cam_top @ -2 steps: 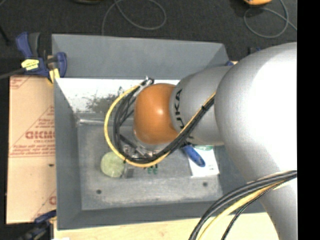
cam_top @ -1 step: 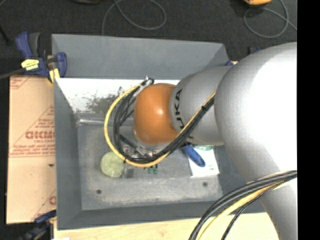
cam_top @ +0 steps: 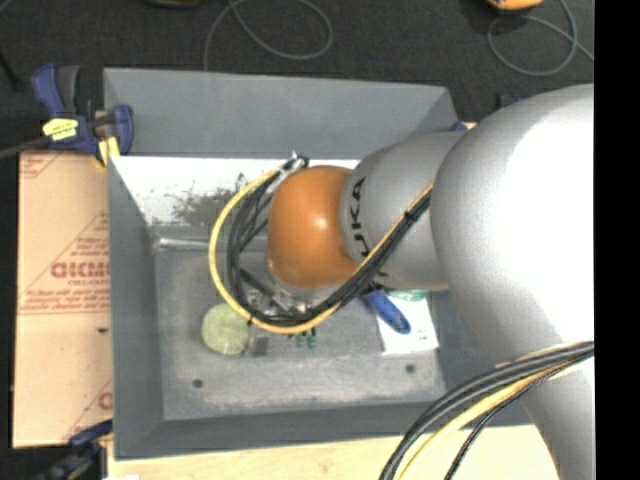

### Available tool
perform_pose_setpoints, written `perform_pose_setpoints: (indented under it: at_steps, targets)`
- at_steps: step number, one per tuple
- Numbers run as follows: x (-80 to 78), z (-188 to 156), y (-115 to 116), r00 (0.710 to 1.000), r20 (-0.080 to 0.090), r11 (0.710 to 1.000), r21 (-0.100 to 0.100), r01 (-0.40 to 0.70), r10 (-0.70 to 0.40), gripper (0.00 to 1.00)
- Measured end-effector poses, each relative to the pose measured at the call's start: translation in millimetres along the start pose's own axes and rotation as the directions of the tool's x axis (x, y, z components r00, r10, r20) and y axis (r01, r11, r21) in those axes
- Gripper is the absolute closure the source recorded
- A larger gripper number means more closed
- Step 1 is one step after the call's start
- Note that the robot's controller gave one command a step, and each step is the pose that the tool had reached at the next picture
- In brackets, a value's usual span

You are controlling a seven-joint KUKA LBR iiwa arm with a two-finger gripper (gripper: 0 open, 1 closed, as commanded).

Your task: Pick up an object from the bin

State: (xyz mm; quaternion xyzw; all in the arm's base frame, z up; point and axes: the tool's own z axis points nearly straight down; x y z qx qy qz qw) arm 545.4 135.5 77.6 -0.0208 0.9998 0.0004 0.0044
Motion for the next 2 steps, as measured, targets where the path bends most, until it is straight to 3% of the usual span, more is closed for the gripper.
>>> perform_pose_setpoints:
  at_steps: [2]
  targets:
    - [0.3, -26, 0, 1.0, -0.007, 1.0, 0.001, -0.001, 0.001, 1.0]
